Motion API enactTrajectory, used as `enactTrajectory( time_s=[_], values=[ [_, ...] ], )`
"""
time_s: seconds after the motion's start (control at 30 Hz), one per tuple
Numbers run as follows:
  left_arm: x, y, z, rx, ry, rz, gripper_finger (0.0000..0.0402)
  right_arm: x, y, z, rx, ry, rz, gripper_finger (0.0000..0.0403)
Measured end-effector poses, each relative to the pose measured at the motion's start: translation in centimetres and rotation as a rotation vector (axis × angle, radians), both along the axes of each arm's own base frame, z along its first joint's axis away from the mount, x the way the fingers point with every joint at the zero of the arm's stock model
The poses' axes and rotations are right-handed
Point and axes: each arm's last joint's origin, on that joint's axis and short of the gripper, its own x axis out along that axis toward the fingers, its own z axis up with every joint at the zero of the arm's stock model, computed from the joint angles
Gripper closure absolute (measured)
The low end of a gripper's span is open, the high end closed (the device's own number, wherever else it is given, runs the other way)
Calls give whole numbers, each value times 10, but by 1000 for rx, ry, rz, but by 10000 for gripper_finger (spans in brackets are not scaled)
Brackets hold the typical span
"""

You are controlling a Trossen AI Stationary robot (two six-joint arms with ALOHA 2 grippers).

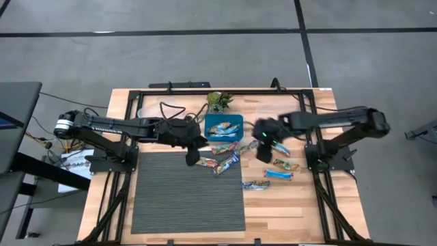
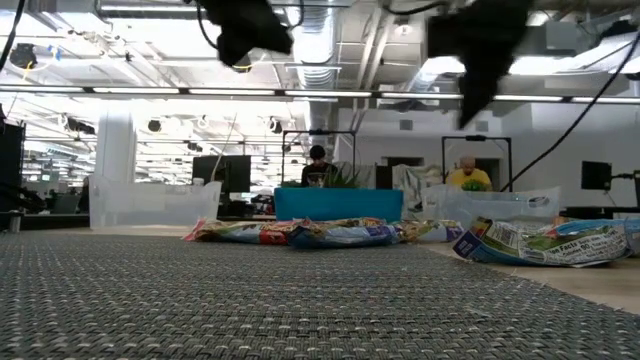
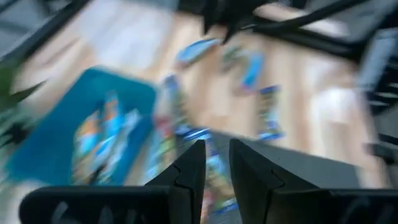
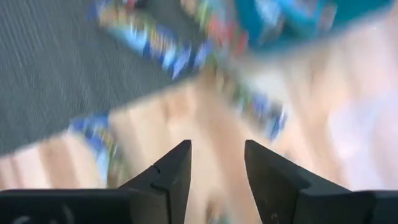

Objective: Pick and place Granola Bars by type
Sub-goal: Put the yellow granola bar into the blue bin

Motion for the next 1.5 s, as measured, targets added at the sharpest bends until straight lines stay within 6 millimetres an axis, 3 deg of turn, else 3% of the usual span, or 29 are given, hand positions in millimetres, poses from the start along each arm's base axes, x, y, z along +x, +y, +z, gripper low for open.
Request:
enactTrajectory(
  time_s=[0.2,0.43,1.1,1.3,1.4,1.5],
  values=[
    [4,-3,8,-9,-90,-116,338,-53,29,-29,79,158,-154,273],
    [4,-3,7,-2,-79,-106,338,-73,40,-70,56,295,-194,274],
    [2,-3,4,-11,-47,-99,338,-41,41,-133,-9,458,-52,284],
    [2,-3,3,-24,-39,-90,338,-39,41,-126,18,393,-51,354],
    [2,-3,3,-27,-39,-88,338,-34,40,-113,39,317,-65,386],
    [2,-2,3,-16,-39,-68,338,-25,38,-96,62,222,-77,393]
  ],
)
